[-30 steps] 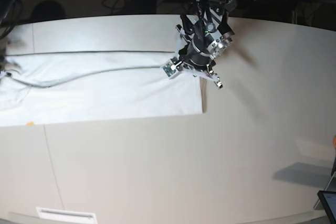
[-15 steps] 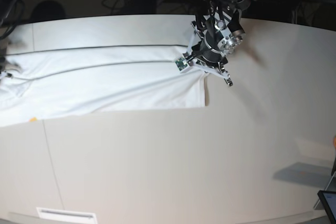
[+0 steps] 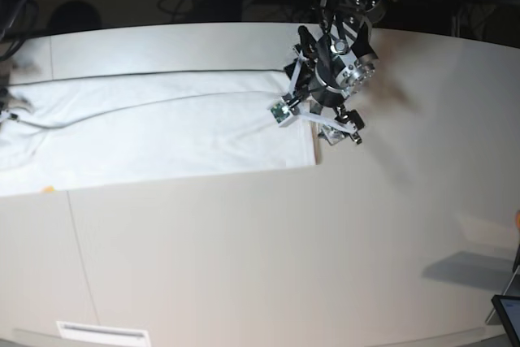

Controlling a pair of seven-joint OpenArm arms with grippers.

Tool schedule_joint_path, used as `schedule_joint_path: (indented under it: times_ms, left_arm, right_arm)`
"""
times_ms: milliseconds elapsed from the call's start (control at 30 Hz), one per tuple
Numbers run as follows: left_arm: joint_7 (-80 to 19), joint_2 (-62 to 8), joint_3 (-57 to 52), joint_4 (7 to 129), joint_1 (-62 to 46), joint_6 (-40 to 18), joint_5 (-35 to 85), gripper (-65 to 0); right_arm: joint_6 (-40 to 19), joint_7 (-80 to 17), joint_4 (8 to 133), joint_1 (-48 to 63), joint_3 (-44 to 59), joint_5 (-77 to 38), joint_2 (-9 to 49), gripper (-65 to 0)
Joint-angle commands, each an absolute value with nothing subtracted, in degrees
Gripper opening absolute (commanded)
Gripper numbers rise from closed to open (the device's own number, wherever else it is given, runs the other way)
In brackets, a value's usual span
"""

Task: Fold the T-shirt properly
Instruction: 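Open the left gripper and raise it away from the shirt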

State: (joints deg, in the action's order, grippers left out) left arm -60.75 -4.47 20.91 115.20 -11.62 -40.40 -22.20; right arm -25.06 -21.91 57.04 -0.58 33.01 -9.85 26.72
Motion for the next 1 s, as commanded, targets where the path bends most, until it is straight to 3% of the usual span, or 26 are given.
schedule_joint_path:
  times_ms: [0, 133, 300, 500, 600, 700, 800, 867, 967]
  left_arm:
    - [-60.6, -4.4, 20.9, 116.4, -11.3, -40.0, -22.5, -17.1]
    - [-60.6, -4.0, 20.6, 116.5, -10.6, -40.0, -22.5, -18.0]
    - [-60.6, -0.2, 18.0, 117.7, -9.1, -40.0, -21.9, -18.8]
    - [-60.5, 6.0, 16.2, 117.6, -6.7, -40.0, -22.3, -26.7]
    - [-60.5, 8.0, 16.2, 117.5, -5.7, -40.0, -22.2, -36.4]
    - [-60.3, 9.0, 16.1, 117.3, -5.3, -40.0, -21.9, -63.0]
    - [-60.2, 9.0, 15.2, 117.2, -5.5, -40.0, -21.9, -65.0]
    - [-60.1, 9.0, 12.2, 117.1, -5.8, -40.0, -21.8, -65.0]
    - [-60.0, 8.9, 6.5, 117.1, -5.8, -40.0, -21.8, -65.0]
  right_arm:
    - [-25.6, -26.1, 58.4, -0.2, 32.9, -8.0, 26.9, -49.2]
    - [-25.6, -28.4, 66.2, 2.1, 34.2, -8.1, 25.7, -43.2]
    - [-25.6, -35.0, 78.5, 2.5, 39.8, -8.0, 24.4, -42.8]
    - [-25.6, -38.4, 81.5, 2.2, 40.5, -7.4, 25.8, -42.7]
    - [-25.9, -36.8, 81.6, 1.9, 40.5, -4.7, 25.7, -42.7]
    - [-26.9, -30.9, 82.5, 2.5, 40.0, -4.6, 23.9, -45.8]
    - [-33.9, -25.7, 86.0, 5.1, 39.9, -4.5, 21.4, -63.4]
    - [-37.4, -25.6, 87.4, 5.0, 38.3, -4.4, 20.4, -61.7]
    - [-35.6, -26.7, 85.9, 5.1, 35.7, -4.4, 20.4, -61.7]
